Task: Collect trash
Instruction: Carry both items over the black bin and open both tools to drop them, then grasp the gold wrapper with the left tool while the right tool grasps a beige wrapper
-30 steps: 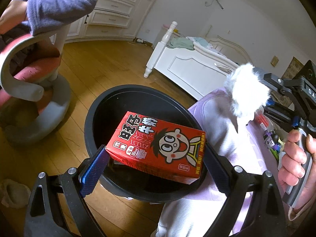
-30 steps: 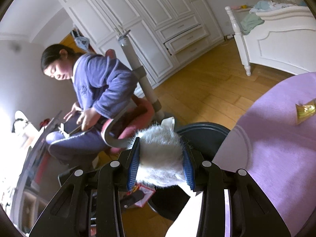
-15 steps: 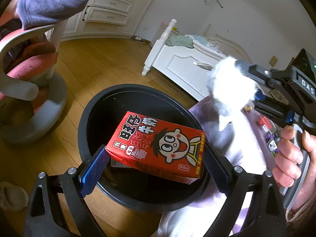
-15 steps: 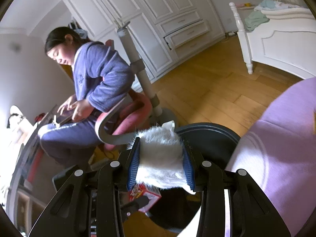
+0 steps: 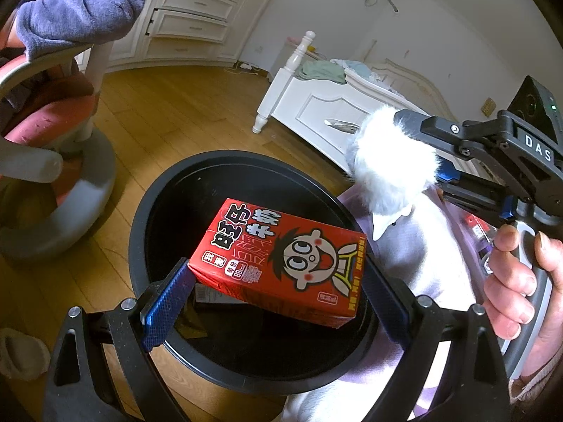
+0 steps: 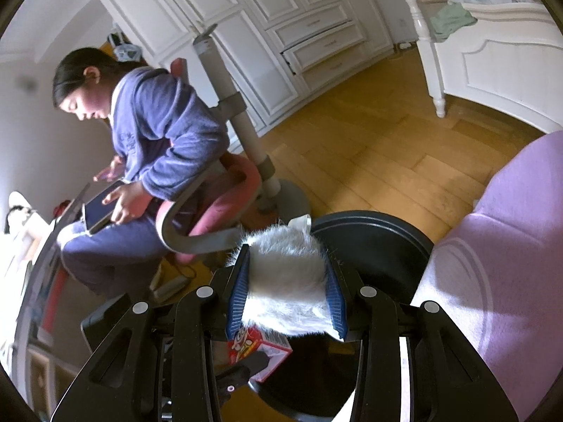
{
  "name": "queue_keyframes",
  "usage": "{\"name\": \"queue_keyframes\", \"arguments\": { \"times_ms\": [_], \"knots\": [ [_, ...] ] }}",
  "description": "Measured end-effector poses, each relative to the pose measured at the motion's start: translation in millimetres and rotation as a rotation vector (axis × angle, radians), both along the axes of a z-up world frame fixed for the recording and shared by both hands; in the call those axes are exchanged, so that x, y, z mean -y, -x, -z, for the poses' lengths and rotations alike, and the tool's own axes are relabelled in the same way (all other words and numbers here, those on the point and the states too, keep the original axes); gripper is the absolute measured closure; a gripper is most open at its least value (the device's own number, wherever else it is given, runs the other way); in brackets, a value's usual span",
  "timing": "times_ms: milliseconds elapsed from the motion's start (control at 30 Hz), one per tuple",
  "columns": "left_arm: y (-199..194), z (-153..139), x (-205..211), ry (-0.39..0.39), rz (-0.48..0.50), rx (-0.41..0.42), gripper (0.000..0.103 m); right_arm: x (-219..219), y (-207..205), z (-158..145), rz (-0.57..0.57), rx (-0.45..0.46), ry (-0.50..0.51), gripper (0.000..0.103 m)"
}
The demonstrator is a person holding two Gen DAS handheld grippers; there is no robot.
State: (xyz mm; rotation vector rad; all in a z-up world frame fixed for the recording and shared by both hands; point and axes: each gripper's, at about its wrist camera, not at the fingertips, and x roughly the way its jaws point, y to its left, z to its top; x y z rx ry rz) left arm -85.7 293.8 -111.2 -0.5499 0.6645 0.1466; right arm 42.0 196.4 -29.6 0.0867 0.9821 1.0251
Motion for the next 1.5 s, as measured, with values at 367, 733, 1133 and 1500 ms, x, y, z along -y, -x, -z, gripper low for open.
{"name": "queue_keyframes", "arguments": {
  "times_ms": [367,733,1133,1500],
  "knots": [
    [0,-3,4,-0.036,-0.016,-0.019,0.01,9,-5,1,0.036,-0.026,-0.012,0.034],
    [16,-17,8,-0.038,-0.051,-0.015,0.006,23,-1,-1,-0.004,-0.04,-0.1,0.029],
    [10,-45,49,-0.101,0.021,-0.012,0.006,129,21,-9,0.067,-0.056,-0.216,0.026],
    [-90,-109,146,-0.338,0.299,0.039,0.006,321,35,-69,0.272,0.261,-0.161,0.026]
  ]
}}
